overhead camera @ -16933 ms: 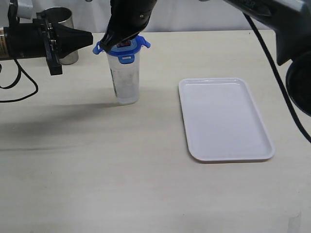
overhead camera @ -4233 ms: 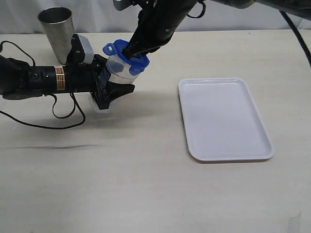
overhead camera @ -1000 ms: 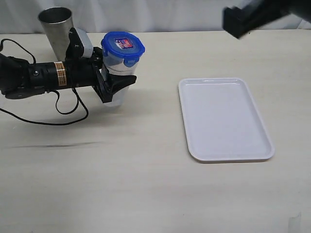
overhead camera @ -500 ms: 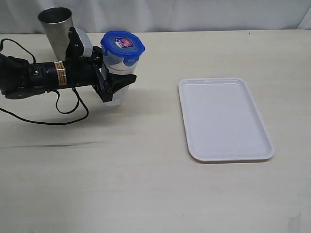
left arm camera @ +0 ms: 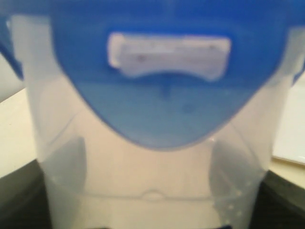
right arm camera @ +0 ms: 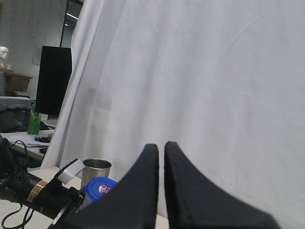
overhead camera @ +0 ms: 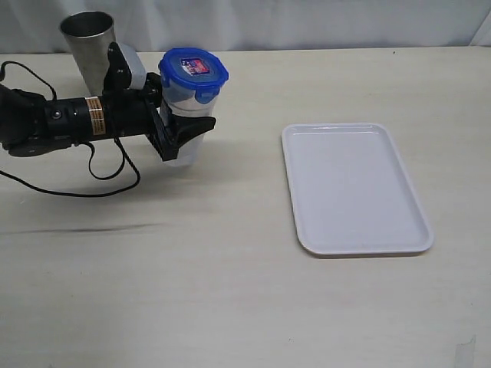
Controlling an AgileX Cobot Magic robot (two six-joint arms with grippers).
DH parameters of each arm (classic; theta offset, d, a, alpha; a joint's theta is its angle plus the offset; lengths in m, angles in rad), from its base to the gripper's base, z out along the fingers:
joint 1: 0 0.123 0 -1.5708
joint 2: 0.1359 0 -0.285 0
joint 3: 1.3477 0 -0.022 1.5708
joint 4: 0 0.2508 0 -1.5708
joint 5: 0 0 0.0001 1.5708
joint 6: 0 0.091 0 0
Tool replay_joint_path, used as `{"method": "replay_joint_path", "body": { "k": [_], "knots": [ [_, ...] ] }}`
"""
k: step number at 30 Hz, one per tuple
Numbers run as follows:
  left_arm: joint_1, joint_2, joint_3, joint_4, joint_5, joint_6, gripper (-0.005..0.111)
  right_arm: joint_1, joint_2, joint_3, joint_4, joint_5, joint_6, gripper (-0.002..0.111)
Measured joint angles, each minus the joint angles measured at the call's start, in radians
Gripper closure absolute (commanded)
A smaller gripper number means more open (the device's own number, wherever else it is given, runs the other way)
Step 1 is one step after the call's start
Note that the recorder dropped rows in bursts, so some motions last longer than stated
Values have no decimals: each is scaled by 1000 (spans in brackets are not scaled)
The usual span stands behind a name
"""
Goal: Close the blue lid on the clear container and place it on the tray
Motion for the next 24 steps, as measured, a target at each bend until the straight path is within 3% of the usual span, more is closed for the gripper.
{"method": "replay_joint_path", "body": {
  "k": [18,24],
  "knots": [
    [0,0,0,0,-13,0,107,0,0,2,14,0,0,104],
    [0,0,0,4,-13,0,107,-76,-54,46,-30,0,0,104]
  ]
}}
